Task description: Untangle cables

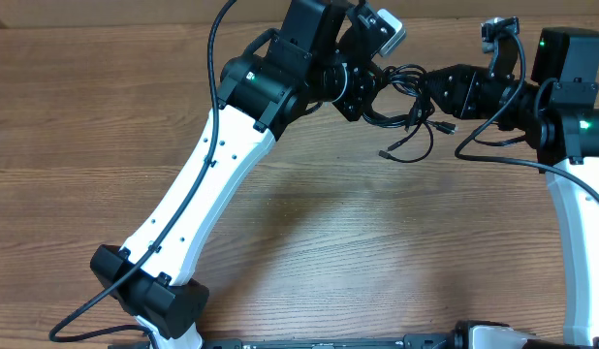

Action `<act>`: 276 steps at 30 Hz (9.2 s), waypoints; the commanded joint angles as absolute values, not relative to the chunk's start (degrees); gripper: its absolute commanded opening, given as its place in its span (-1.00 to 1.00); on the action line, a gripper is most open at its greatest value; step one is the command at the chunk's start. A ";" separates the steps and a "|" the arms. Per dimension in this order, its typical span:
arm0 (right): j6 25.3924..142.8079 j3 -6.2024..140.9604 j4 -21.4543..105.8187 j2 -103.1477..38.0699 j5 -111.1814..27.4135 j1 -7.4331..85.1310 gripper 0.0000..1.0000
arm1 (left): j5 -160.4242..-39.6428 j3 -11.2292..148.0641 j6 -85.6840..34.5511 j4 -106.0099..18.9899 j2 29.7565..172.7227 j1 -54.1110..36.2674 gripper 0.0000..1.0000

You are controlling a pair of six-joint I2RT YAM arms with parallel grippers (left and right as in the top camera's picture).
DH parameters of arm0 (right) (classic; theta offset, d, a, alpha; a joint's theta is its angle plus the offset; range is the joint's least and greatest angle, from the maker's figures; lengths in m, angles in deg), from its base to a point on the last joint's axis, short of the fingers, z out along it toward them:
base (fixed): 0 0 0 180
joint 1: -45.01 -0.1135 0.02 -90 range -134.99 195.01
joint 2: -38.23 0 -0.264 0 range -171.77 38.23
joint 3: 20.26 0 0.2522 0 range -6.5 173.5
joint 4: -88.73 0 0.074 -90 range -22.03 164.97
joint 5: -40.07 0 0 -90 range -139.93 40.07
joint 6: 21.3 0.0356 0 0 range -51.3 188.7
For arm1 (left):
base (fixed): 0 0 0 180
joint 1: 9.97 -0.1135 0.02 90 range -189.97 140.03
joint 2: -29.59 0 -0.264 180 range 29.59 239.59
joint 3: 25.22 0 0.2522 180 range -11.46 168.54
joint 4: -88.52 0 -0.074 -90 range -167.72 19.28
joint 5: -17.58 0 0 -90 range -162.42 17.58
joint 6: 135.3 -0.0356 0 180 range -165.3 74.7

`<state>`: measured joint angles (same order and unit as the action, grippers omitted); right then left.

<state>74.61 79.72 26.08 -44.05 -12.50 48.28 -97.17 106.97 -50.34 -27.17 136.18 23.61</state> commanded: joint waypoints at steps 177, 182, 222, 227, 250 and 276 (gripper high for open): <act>97.15 74.76 17.25 -53.55 -32.74 45.48 1.00 | -76.91 94.01 -43.37 -34.06 139.00 20.81 0.99; 97.45 73.16 19.09 -55.65 -30.16 45.44 1.00 | -76.67 94.01 -43.37 -34.93 139.00 20.81 0.99; 104.30 70.62 32.82 -69.20 -23.32 43.08 -0.53 | -76.27 94.01 -43.39 -34.89 139.00 20.79 1.00; 104.25 70.62 32.75 -69.20 -23.51 43.10 -0.86 | -76.27 94.01 -43.37 -34.89 139.00 20.79 0.99; 101.45 76.11 33.58 -69.16 -24.13 43.34 -0.92 | -81.85 94.03 -43.37 -38.60 139.00 24.11 0.99; 95.14 87.17 26.65 -69.03 -15.49 51.80 -0.92 | -82.59 94.06 -41.82 -40.35 139.00 23.59 0.99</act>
<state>97.52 83.30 26.96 -69.20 -18.97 51.78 -81.87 94.32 -43.37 -40.07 140.37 24.71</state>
